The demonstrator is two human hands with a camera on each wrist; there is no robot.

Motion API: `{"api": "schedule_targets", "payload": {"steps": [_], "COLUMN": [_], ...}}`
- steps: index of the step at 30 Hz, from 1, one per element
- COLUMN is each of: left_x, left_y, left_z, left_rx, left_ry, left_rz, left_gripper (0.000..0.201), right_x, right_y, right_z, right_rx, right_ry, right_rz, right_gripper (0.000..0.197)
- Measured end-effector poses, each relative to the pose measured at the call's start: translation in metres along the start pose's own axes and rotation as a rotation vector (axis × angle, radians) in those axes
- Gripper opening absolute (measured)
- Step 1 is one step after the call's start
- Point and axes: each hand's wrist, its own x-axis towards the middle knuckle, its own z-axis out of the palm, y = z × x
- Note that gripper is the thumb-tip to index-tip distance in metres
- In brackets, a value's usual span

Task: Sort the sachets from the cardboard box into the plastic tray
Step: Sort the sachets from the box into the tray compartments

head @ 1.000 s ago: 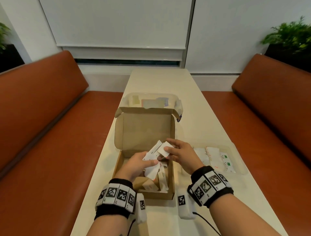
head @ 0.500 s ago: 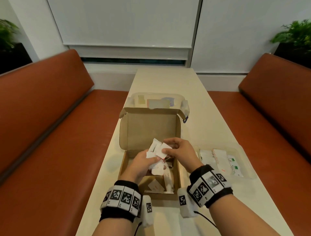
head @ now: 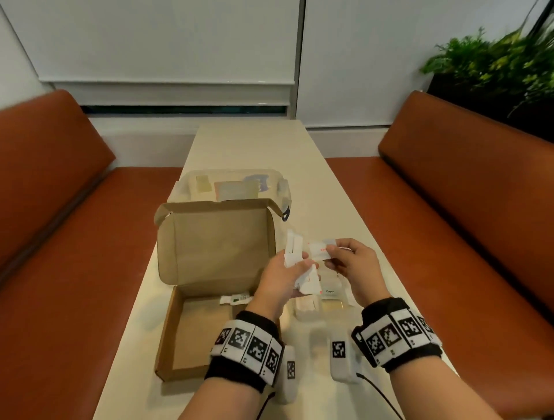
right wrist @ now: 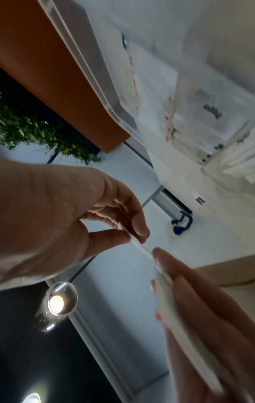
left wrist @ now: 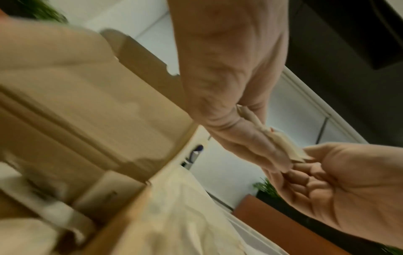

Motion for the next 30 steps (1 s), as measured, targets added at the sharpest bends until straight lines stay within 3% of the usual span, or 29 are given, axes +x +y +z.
{"api": "schedule_targets", "payload": {"steps": [8,12,16,25,30], "left_x": [0.035,0.049,0.059,0.064,0.061], "left_y": [-0.012,-0.013,-0.012,-0.016,-0.022], "left_z": [0.042,0.045,0.049,0.047,0.047], "left_rx": [0.2,0.367,0.521,0.475,0.34], "left_ry": [0.172,0.119,0.033,0.043,0.127], "left_rz": [0.135,0.22,0.219,0.182,0.147], "left_gripper": [0.015,0.01,0.013,0.013,0.012], "right_x": [0.008,0.018,0.029,0.035,0.036], "right_y": [0.015,0.019,0.012,0.012,0.003], "right_z": [-0.041,-0.054,-0.058,-0.055,-0.053], "right_rx": [-0.016,-0.203,-0.38,-0.428,-0.504], "right_ry": [-0.052,-0.126,-0.098,-0.154,-0.2], "right_rz": [0.098,0.107,-0.058,-0.064,-0.063], "right_gripper": [0.005,0.007,0.009,0.002,0.005]}}
